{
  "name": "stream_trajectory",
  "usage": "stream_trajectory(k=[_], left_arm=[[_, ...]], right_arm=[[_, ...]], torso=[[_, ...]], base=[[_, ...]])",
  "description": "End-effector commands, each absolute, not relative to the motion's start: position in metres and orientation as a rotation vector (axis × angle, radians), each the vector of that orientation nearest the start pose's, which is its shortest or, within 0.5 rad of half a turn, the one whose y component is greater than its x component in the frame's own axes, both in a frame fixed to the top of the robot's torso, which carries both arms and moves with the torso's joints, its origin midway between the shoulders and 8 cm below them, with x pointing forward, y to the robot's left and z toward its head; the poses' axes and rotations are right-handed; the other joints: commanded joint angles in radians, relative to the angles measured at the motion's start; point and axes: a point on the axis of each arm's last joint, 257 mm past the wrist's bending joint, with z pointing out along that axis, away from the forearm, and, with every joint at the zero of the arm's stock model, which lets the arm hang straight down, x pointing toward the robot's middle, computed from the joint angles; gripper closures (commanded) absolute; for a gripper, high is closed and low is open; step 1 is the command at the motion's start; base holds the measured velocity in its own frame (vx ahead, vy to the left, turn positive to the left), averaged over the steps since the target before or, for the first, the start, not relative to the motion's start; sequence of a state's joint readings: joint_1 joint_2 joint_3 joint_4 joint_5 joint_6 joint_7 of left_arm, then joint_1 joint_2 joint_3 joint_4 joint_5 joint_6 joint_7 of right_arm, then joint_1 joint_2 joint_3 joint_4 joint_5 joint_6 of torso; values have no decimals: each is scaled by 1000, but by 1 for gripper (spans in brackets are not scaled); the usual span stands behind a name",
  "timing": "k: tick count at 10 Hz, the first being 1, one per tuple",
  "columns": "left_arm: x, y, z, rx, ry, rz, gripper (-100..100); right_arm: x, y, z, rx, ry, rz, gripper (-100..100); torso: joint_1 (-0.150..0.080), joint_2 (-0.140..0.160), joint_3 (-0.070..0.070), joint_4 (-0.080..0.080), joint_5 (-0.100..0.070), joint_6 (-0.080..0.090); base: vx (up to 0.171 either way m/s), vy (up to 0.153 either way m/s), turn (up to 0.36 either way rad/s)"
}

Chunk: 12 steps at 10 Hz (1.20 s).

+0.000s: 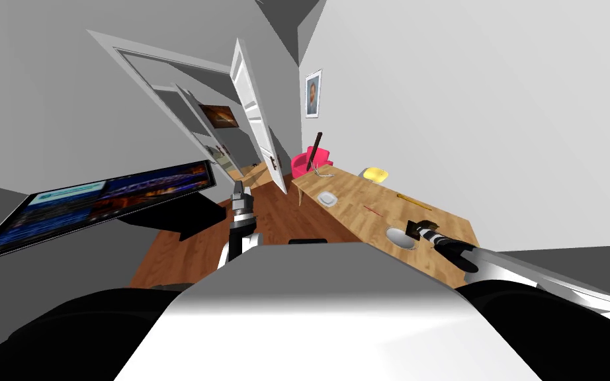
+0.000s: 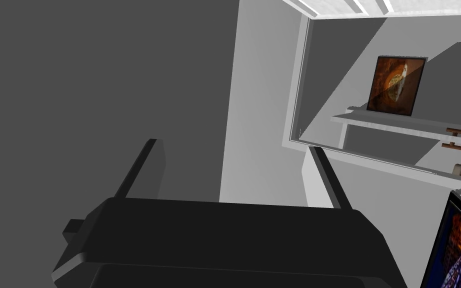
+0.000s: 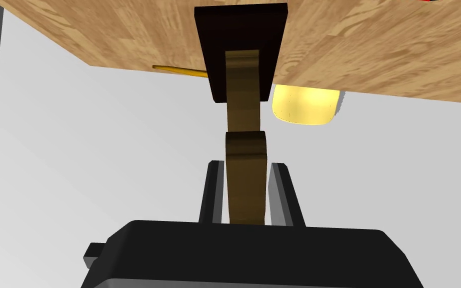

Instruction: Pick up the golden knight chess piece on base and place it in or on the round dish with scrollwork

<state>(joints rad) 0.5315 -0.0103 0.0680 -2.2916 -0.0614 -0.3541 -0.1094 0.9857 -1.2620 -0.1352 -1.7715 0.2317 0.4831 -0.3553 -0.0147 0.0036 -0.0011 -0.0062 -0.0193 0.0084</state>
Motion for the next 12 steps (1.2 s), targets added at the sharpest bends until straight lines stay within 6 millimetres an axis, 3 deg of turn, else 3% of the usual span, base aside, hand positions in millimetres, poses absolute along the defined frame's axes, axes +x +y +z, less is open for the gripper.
stream_trajectory(k=[1,7,8,9,12], left_arm=[[357,308,-9,-704,772,-1040,0],[357,308,-9,-704,772,-1040,0],[357,308,-9,-704,772,-1040,0],[357,308,-9,-704,772,-1040,0],[357,308,-9,-704,772,-1040,0]], right_arm=[[203,-685,-279,890,2078,-449,100],[234,-657,-275,865,2124,-367,100],[231,-662,-274,867,2118,-377,100],[231,-661,-274,867,2119,-376,-100],[231,-662,-274,867,2119,-376,-100]], torso=[[0,0,0,0,0,0],[4,0,0,0,1,1],[5,0,0,0,1,1],[7,1,0,0,1,1],[9,2,1,1,2,1]], base=[[13,-117,-79],[22,-85,-99],[16,-23,-11],[0,0,0],[0,0,0]])
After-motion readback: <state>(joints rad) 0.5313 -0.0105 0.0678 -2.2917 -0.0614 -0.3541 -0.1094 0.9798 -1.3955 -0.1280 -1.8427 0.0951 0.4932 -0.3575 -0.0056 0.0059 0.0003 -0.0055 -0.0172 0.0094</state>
